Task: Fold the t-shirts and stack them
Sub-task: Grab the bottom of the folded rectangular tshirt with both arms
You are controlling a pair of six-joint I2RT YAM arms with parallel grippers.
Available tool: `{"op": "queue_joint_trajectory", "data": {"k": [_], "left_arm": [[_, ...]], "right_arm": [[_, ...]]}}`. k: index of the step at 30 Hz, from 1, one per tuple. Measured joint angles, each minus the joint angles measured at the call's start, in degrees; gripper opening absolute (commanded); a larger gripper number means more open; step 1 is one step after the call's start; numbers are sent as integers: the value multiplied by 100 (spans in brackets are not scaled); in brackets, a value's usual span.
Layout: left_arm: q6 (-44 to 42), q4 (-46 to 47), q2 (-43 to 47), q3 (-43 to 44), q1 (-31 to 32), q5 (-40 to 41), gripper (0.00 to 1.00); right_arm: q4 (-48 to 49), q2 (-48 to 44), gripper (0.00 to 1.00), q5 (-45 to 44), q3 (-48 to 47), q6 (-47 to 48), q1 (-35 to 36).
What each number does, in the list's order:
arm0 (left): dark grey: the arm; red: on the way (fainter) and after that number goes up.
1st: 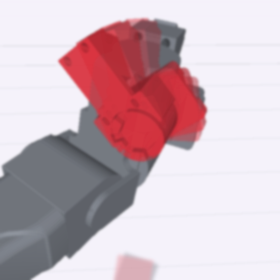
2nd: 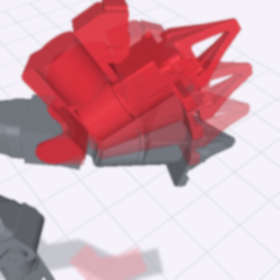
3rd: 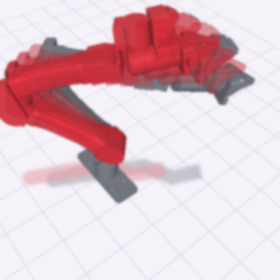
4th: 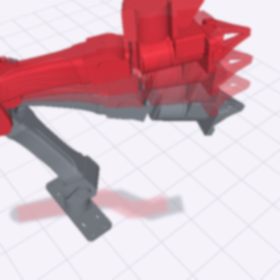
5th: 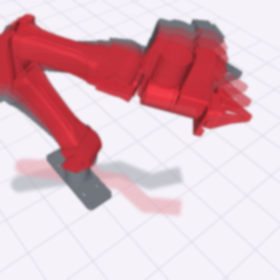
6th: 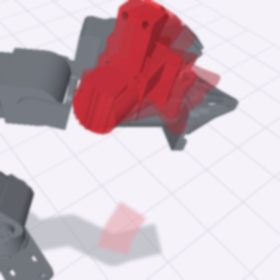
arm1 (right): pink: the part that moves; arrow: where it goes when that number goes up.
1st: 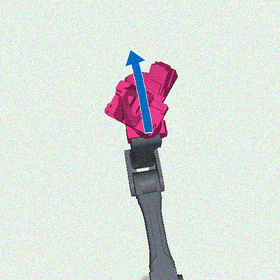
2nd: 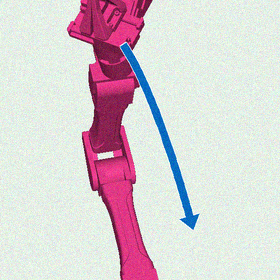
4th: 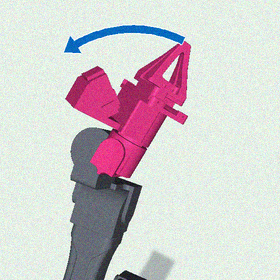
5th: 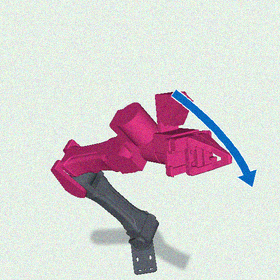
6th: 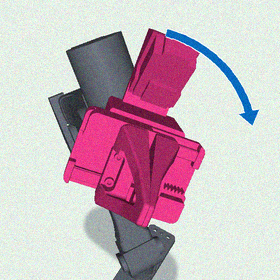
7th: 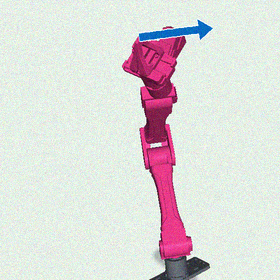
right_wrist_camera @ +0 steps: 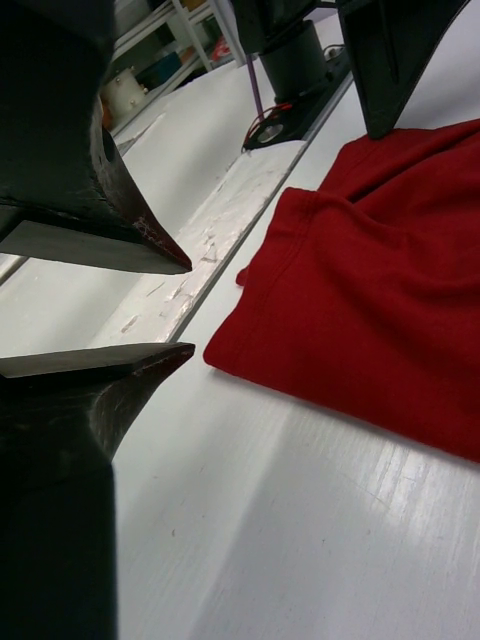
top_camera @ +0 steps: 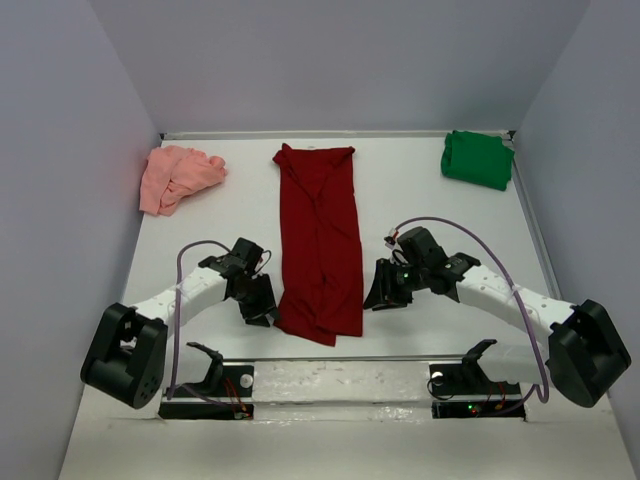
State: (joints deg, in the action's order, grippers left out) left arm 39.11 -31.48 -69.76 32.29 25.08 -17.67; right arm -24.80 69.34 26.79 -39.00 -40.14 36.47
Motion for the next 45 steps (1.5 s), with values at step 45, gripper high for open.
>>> {"op": "queue_joint_trajectory", "data": {"k": [45], "left_arm": [[39, 164, 68, 11, 308, -437, 44]], "right_arm": [[1285, 957, 41, 284, 800, -518, 0]]}}
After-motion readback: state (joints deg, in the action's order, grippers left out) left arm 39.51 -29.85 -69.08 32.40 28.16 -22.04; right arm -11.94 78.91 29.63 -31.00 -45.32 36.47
